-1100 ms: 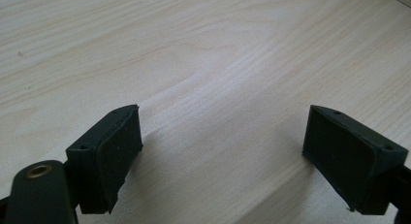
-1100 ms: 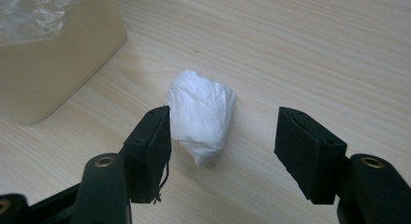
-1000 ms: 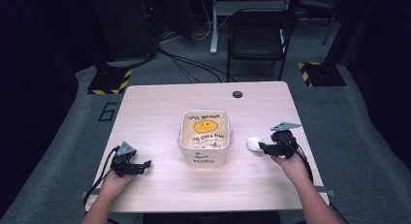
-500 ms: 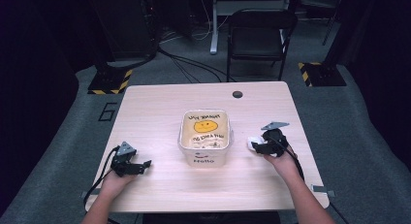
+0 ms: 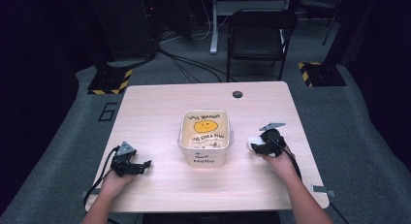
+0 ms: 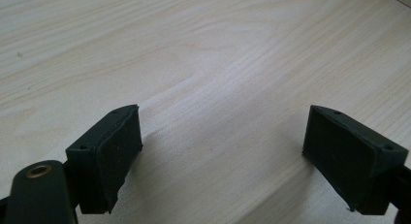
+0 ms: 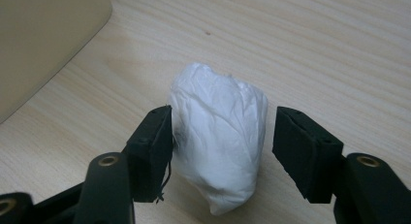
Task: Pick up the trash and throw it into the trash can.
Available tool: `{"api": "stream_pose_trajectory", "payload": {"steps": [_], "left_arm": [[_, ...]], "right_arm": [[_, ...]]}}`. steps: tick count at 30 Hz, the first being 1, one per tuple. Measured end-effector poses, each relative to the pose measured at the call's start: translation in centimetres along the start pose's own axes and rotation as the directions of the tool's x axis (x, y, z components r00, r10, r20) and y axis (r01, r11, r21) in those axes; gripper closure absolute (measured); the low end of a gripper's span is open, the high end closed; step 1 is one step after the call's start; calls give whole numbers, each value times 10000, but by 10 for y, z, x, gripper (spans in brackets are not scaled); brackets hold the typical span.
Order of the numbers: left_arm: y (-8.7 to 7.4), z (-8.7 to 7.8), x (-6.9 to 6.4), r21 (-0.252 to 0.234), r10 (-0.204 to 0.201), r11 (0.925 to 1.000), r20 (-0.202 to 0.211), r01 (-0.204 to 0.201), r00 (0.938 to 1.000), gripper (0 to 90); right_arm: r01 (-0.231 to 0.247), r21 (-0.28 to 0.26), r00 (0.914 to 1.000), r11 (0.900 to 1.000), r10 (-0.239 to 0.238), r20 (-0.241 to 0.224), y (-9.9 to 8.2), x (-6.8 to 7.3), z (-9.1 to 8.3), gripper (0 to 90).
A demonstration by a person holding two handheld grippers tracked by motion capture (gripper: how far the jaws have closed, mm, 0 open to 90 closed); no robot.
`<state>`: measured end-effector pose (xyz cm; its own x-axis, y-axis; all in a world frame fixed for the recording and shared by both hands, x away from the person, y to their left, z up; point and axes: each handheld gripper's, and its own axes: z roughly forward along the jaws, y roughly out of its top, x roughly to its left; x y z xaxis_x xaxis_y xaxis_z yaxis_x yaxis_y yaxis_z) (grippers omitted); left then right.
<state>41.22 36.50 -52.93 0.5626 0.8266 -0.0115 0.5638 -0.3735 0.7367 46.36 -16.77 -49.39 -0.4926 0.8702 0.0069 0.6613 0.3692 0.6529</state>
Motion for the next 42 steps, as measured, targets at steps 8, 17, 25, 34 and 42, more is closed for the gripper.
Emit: {"api": "stream_pose_trajectory", "payload": {"steps": [8, 17, 25, 34, 42], "left_arm": [[0, 0, 0, 11, 53, 10000, 1, -53, 10000, 134], [0, 0, 0, 2, 8, 10000, 5, -8, 10000, 134], [0, 0, 0, -22, 23, 10000, 15, -23, 10000, 134], [0, 0, 0, -22, 29, 10000, 10, -29, 10000, 134], [0, 0, 0, -23, 30, 10000, 9, -30, 10000, 134]], "right_arm": [[207, -22, 9997, 9998, -207, -114, -2, 2, 0, 547], [39, -165, 9994, 9999, -45, -335, 3, 0, -12, 561], [116, -396, 9989, 9991, -133, -444, 14, 1, -26, 562], [244, -681, 9975, 9974, -289, -650, 31, 7, -47, 567], [433, -925, 9956, 9948, -507, -790, 43, 11, -62, 568]]}}
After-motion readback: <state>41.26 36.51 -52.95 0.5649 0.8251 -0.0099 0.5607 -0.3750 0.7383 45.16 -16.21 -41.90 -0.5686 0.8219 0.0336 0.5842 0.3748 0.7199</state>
